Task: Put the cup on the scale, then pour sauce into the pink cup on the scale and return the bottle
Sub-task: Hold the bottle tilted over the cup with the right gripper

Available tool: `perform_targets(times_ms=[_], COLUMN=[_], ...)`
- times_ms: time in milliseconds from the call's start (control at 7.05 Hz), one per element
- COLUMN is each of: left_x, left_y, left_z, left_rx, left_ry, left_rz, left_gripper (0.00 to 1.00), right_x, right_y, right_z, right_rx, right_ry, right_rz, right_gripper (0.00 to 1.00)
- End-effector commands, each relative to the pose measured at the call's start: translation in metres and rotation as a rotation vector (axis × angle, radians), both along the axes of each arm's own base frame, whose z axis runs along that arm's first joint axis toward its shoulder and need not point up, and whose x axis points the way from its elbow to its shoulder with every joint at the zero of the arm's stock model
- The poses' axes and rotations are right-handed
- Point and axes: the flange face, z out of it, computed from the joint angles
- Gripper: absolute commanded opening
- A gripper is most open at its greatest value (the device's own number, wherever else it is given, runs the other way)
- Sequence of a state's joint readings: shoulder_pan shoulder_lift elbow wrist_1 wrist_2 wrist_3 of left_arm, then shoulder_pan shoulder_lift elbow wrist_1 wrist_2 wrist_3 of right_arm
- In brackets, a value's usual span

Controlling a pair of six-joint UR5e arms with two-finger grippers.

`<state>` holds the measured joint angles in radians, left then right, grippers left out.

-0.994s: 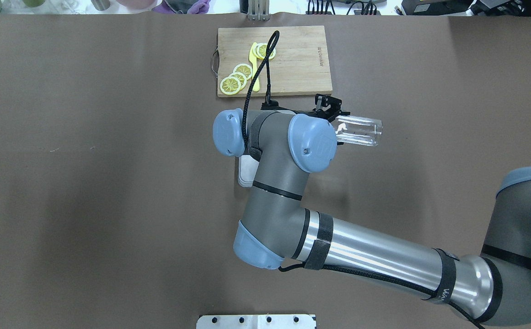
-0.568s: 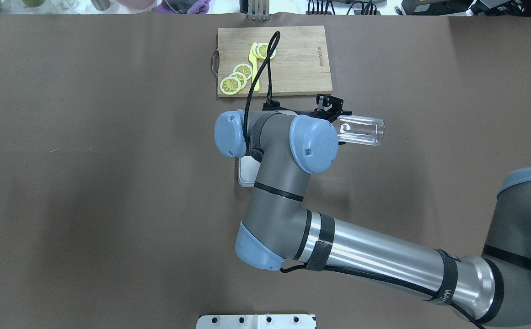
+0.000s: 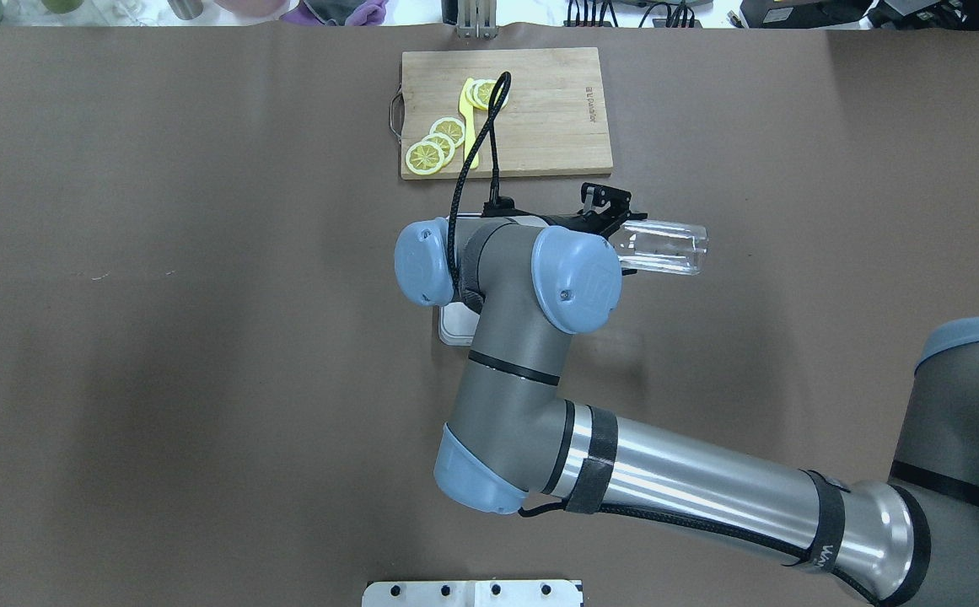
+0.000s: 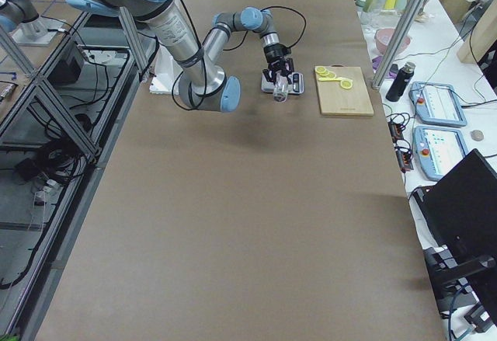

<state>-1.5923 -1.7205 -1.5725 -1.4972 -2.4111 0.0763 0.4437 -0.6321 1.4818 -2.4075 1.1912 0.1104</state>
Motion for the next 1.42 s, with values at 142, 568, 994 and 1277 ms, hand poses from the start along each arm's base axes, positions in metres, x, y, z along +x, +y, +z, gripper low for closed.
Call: perform_targets(times_ms=[142,568,994,1277], left_x=[0.0,0.0,0.0,0.0], left_y=[0.0,0.0,0.0,0.0], left_z=[0.001,0.001,0.001,0.001], left_rx=[-0.002,-0.003,-0.003,-0.003], left_ry=[-0.001,-0.001,-0.001,-0.003], left_rz=[-0.001,-0.002,-0.002,-0.002], left_gripper=[0.97,0.97,0.97,0.97], right_x=[0.004,0.038,0.048,0.071], right_y=[0.006,0.006,0.0,0.003], right_z=[-0.004,-0.02,-0.025,-0.02], right_rx=[0.015,0.052,0.078,0.119], right_ry=[-0.015,-0.088,-0.15,-0.237], right_rz=[-0.004,0.015,0.022,0.023], right_gripper=[0.23,0.25,0.26,0.27])
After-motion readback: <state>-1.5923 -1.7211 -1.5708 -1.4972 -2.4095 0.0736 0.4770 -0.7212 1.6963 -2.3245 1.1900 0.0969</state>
